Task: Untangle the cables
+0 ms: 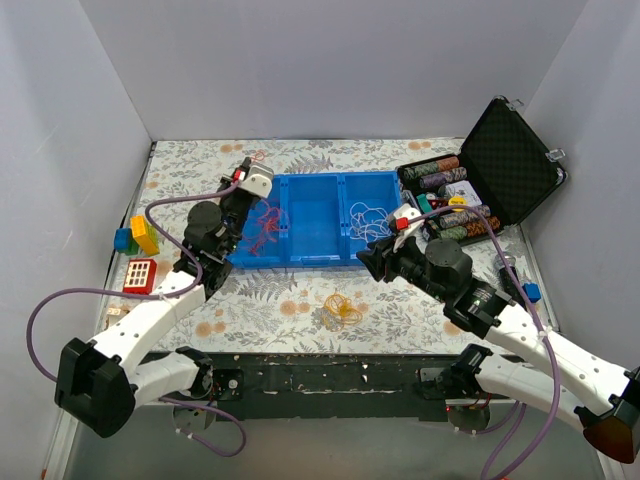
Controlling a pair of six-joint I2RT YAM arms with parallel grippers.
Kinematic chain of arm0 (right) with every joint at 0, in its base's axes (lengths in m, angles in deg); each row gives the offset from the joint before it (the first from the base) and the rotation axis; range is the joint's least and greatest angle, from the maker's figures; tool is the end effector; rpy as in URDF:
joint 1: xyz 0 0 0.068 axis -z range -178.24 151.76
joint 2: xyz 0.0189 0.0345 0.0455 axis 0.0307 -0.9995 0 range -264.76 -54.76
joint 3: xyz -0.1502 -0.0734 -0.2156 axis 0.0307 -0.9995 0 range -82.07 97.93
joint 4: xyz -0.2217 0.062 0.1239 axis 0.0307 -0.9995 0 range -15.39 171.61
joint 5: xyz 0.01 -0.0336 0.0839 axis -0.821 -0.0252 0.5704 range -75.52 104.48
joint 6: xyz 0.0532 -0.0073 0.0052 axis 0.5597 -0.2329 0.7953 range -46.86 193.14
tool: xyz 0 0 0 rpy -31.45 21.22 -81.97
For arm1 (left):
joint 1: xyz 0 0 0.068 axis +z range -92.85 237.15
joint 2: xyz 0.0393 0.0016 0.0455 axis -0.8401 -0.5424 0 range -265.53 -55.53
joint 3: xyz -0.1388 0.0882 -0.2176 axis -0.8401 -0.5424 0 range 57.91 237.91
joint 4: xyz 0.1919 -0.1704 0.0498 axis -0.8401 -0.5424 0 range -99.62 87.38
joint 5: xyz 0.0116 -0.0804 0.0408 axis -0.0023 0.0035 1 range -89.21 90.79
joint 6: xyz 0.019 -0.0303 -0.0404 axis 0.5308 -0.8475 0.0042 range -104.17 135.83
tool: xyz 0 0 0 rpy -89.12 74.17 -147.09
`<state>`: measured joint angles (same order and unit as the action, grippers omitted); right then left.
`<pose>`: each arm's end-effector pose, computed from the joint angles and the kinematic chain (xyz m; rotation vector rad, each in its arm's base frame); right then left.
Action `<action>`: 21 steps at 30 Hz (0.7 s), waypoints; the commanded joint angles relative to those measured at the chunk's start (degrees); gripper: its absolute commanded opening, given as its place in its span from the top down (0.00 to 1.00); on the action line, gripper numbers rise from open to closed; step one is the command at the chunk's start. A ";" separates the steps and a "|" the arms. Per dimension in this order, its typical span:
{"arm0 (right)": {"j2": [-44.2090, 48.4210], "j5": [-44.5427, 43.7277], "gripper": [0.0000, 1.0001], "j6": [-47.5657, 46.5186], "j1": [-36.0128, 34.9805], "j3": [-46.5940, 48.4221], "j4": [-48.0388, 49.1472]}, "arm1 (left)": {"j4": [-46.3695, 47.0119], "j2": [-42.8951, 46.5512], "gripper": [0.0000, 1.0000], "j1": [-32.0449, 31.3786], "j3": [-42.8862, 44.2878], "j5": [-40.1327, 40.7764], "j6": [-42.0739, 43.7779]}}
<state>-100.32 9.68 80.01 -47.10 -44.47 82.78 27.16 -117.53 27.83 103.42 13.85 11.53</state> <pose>0.1304 0.1448 0.3145 -0.5601 1.6392 0.6545 0.2252 -0.1172 0.3595 0.1009 1.3492 -0.3427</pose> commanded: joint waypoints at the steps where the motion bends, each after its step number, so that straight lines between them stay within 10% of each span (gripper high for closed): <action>1: 1.18 -1.00 0.54 0.42 0.08 -0.34 1.20 | 3.88 -0.58 1.00 1.02 -2.45 0.65 1.83; 12: 1.53 -1.18 0.55 0.95 0.08 -1.48 1.29 | 8.02 -5.67 0.97 3.39 -1.05 0.92 2.98; 17: 2.14 -0.65 0.55 1.39 0.08 -2.88 1.03 | -1.28 -4.54 0.36 3.48 -1.22 -4.43 1.14; 21: 2.41 0.31 0.53 3.05 0.08 -6.22 0.76 | -8.66 0.20 0.19 3.48 -1.75 -16.35 -2.64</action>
<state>-98.72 9.07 81.15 -47.10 -47.79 82.14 26.00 -122.81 31.20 100.80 8.80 12.36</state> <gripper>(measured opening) 0.459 0.768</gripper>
